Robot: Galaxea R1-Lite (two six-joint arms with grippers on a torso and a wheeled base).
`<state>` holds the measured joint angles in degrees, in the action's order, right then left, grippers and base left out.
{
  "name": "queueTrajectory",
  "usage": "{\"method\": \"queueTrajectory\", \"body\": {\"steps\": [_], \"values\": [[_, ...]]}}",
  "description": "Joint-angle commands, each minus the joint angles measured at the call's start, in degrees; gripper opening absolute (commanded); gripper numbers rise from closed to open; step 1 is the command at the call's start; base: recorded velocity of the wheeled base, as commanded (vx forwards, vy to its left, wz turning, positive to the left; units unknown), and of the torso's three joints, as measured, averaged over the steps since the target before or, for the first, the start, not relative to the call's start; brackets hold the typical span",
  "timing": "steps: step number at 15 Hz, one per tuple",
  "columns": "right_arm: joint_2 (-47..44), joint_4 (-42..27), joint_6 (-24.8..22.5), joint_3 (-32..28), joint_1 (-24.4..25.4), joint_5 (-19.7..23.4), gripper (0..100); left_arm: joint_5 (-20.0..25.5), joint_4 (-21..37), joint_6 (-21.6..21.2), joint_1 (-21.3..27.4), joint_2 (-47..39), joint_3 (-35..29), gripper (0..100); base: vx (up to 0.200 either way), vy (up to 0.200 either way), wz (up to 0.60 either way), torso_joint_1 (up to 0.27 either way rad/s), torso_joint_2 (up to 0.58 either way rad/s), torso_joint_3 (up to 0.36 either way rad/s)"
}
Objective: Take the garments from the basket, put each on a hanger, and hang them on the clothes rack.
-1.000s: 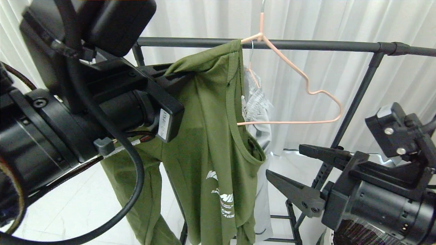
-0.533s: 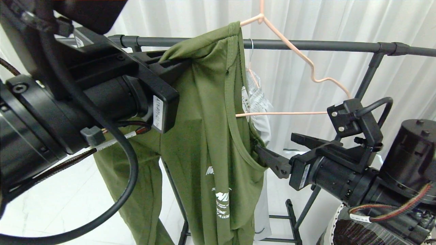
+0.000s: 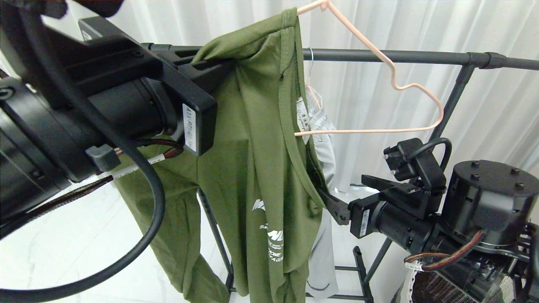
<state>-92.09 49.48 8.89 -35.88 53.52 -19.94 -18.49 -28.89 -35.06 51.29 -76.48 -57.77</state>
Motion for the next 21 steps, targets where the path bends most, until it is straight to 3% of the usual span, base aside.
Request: {"method": "queueTrajectory", "body": {"steps": [1,7,11,17,21], "values": [[0.42,0.00,-1.33,1.51,-1.84,-0.53,100,-0.14,-0.02,-0.01,-0.31,0.02,0.03,0,0.000,0.000,0.00,0.000,0.00,0.000],[6.92,0.00,-7.74,5.99,-15.20,0.08,100,-0.23,-0.02,-2.29,-4.00,0.11,1.61,0,0.000,0.000,0.00,0.000,0.00,0.000],[9.21,0.00,-8.18,5.47,-21.96,2.37,100,-0.23,-7.32,-5.81,-4.09,0.28,7.23,0,0.000,0.000,0.00,0.000,0.00,0.000],[11.93,-0.26,-9.24,3.09,-26.18,3.24,100,-0.23,-9.60,-5.90,-4.09,0.90,11.72,0,0.000,0.000,0.00,0.000,0.00,0.000],[14.83,-1.84,-9.68,0.46,-26.45,5.71,100,-0.23,-9.60,-5.90,-5.93,0.90,14.44,0,0.000,0.000,0.00,0.000,0.00,0.000]]}}
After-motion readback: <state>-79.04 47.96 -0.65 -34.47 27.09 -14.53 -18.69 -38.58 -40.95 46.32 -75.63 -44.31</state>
